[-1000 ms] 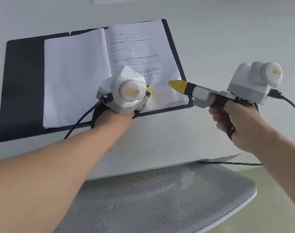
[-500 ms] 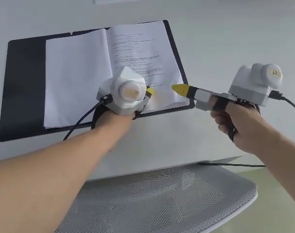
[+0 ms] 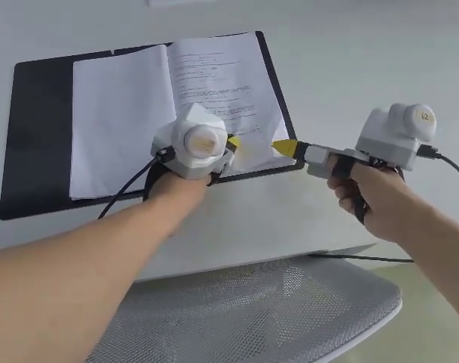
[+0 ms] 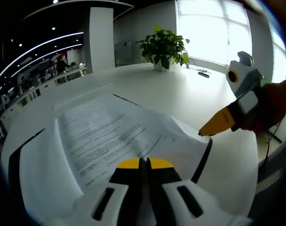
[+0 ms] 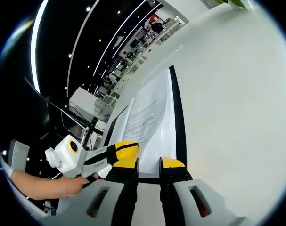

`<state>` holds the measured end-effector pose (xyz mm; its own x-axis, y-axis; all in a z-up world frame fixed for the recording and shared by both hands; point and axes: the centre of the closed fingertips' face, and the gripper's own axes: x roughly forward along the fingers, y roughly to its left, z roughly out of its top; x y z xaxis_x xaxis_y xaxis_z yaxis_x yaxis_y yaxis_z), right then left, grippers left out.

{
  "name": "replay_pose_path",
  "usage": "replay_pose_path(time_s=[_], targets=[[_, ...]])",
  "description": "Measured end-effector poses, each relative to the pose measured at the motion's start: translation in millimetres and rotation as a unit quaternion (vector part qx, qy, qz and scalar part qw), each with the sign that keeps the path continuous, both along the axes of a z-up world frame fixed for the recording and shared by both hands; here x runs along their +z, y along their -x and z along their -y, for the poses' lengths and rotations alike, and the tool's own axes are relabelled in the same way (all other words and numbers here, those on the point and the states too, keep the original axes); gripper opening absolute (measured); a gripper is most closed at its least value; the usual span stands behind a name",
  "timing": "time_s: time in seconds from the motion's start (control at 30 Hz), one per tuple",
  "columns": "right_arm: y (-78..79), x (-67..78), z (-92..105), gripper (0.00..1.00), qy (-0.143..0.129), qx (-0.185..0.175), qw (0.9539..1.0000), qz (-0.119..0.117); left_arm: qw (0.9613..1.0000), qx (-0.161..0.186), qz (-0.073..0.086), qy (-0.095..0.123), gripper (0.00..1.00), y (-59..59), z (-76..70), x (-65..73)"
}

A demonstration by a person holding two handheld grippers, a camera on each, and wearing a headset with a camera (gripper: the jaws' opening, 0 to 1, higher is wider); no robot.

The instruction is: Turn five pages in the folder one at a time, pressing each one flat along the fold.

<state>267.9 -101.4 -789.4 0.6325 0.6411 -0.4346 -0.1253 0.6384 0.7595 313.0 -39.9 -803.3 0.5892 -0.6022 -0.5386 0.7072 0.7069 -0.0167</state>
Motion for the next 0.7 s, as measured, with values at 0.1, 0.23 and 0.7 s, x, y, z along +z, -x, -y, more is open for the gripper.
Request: replay_pose_path(time_s=[0.1, 0.23, 0.7], targets=[[-1.0, -1.4, 4.2, 0.00, -0.006, -0.016, 0.9998, -0.005, 1.0000, 0.003, -0.002, 0.003, 0.03, -0.2, -0.2, -0.2], [-1.4, 0.7, 3.7, 0.00, -0.017, -0.027, 0.9994, -0.011, 0.9999, 0.011, -0.008, 0.007, 0.00, -3.4, -3.2, -0.7], [-7.4, 38.9, -9.8, 0.00, -0.031, -0.034, 0.9984, 0.034, 0.9997, 0.005, -0.018, 0.013, 0.07, 9.7, -15.4, 8.7]])
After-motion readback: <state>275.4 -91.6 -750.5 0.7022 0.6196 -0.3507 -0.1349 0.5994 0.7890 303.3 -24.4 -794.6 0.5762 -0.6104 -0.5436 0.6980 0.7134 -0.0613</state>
